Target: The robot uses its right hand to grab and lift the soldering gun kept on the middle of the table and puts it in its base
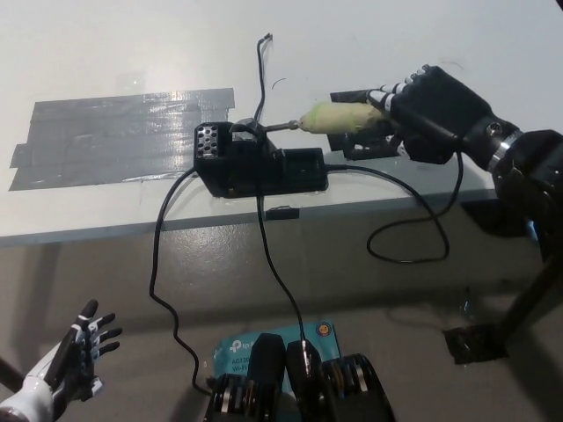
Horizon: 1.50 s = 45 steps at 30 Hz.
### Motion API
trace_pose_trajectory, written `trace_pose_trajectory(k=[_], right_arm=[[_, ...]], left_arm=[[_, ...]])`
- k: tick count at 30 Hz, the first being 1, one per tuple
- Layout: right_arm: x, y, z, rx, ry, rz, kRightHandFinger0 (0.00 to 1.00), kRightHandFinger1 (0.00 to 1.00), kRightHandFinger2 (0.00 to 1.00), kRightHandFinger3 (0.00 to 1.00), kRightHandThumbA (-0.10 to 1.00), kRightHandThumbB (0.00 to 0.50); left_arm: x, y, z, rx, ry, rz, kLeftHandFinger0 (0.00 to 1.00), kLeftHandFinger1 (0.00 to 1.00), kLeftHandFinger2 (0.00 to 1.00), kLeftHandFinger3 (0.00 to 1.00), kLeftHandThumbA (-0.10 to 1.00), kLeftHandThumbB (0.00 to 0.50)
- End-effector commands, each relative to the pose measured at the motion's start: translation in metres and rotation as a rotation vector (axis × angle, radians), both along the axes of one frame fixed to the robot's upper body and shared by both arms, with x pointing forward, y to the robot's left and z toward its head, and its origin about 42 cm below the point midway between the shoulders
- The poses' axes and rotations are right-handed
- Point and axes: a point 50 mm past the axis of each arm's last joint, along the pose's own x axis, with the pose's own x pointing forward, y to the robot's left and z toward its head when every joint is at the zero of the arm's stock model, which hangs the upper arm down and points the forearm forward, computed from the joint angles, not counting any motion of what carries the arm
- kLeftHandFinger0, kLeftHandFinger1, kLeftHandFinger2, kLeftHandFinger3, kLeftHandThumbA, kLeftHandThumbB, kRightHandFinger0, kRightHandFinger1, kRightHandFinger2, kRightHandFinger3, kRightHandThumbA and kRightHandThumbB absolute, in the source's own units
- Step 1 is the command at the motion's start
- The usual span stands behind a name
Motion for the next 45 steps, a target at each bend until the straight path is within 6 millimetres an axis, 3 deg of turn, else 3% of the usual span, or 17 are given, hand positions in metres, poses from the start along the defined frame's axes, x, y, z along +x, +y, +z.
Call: trace_pose_trajectory(k=[1,2,3,4,6,7,13,15,19,23,25,29,32,34,36,39,45], right_arm=[[0.003,-0.006,0.042,-0.008,-0.127,0.054,0.00,0.03,0.37,0.08,-0.10,0.098],[0.003,-0.007,0.042,-0.009,-0.127,0.053,0.00,0.00,0.31,0.08,-0.10,0.095],[0.003,-0.007,0.040,-0.020,-0.124,0.050,0.00,0.01,0.43,0.21,-0.10,0.078],[0.002,-0.009,0.039,-0.024,-0.120,0.047,0.00,0.00,0.23,0.19,-0.10,0.073],[0.001,-0.011,0.036,-0.023,-0.098,0.041,0.00,0.00,0.01,0.20,-0.10,0.072],[0.001,-0.012,0.033,-0.028,-0.099,0.034,0.00,0.00,0.00,0.14,-0.10,0.055],[0.004,-0.005,0.030,-0.063,-0.039,-0.061,0.00,0.00,0.03,0.34,-0.10,0.017],[0.003,-0.004,0.031,-0.057,-0.024,-0.080,0.00,0.00,0.06,0.33,-0.10,0.004],[0.002,0.003,0.028,-0.048,-0.045,-0.075,0.00,0.02,0.38,0.16,-0.10,0.000],[0.005,0.016,0.025,-0.060,-0.044,-0.088,0.00,0.11,0.53,0.16,-0.10,0.000],[0.005,0.018,0.023,-0.060,-0.037,-0.089,0.00,0.12,0.54,0.17,-0.10,0.034],[0.009,0.027,0.018,-0.076,-0.016,-0.115,0.00,0.07,0.46,0.30,-0.10,0.004],[0.005,0.024,0.013,-0.078,-0.026,-0.108,0.00,0.00,0.40,0.19,-0.08,0.000],[0.007,0.023,0.008,-0.086,-0.023,-0.101,0.00,0.00,0.39,0.39,-0.04,0.000],[0.009,0.024,0.007,-0.111,-0.025,-0.100,0.00,0.00,0.35,0.47,-0.10,0.000],[0.008,0.024,0.008,-0.144,-0.044,-0.066,0.00,0.00,0.30,0.31,-0.10,0.000],[0.011,0.020,0.009,-0.159,-0.047,-0.054,0.00,0.00,0.28,0.32,-0.05,0.001]], left_arm=[[0.006,0.006,0.014,0.015,-0.039,-0.033,1.00,1.00,1.00,1.00,1.00,0.218],[0.006,0.006,0.014,0.015,-0.039,-0.032,1.00,1.00,1.00,1.00,1.00,0.217],[0.006,0.006,0.014,0.015,-0.039,-0.032,1.00,1.00,1.00,1.00,1.00,0.215],[0.007,0.005,0.015,0.018,-0.040,-0.035,1.00,1.00,1.00,1.00,1.00,0.212],[0.007,0.004,0.015,0.028,-0.040,-0.038,0.98,1.00,1.00,1.00,1.00,0.208],[0.006,0.004,0.015,0.028,-0.041,-0.040,0.98,1.00,1.00,1.00,1.00,0.210],[0.007,0.002,0.015,0.033,-0.044,-0.048,0.99,1.00,1.00,1.00,1.00,0.219],[0.007,0.001,0.016,0.038,-0.046,-0.051,0.97,1.00,1.00,1.00,1.00,0.220],[0.008,-0.001,0.016,0.024,-0.045,-0.050,0.97,1.00,1.00,1.00,1.00,0.218],[0.009,-0.001,0.014,0.023,-0.048,-0.054,0.92,1.00,1.00,1.00,1.00,0.221],[0.009,-0.002,0.013,0.021,-0.043,-0.055,0.92,1.00,1.00,1.00,1.00,0.230],[0.009,-0.004,0.014,0.015,-0.040,-0.057,0.91,1.00,1.00,1.00,1.00,0.235],[0.009,-0.009,0.012,0.028,-0.036,-0.072,0.93,1.00,1.00,1.00,1.00,0.233],[0.010,-0.011,0.012,0.010,-0.034,-0.072,0.93,1.00,1.00,1.00,1.00,0.212],[0.011,-0.011,0.013,0.006,-0.034,-0.065,0.95,1.00,1.00,1.00,1.00,0.215],[0.012,-0.012,0.014,0.015,-0.041,-0.076,0.97,1.00,1.00,1.00,1.00,0.205],[0.012,-0.014,0.015,0.027,-0.034,-0.079,0.98,1.00,1.00,1.00,1.00,0.197]])
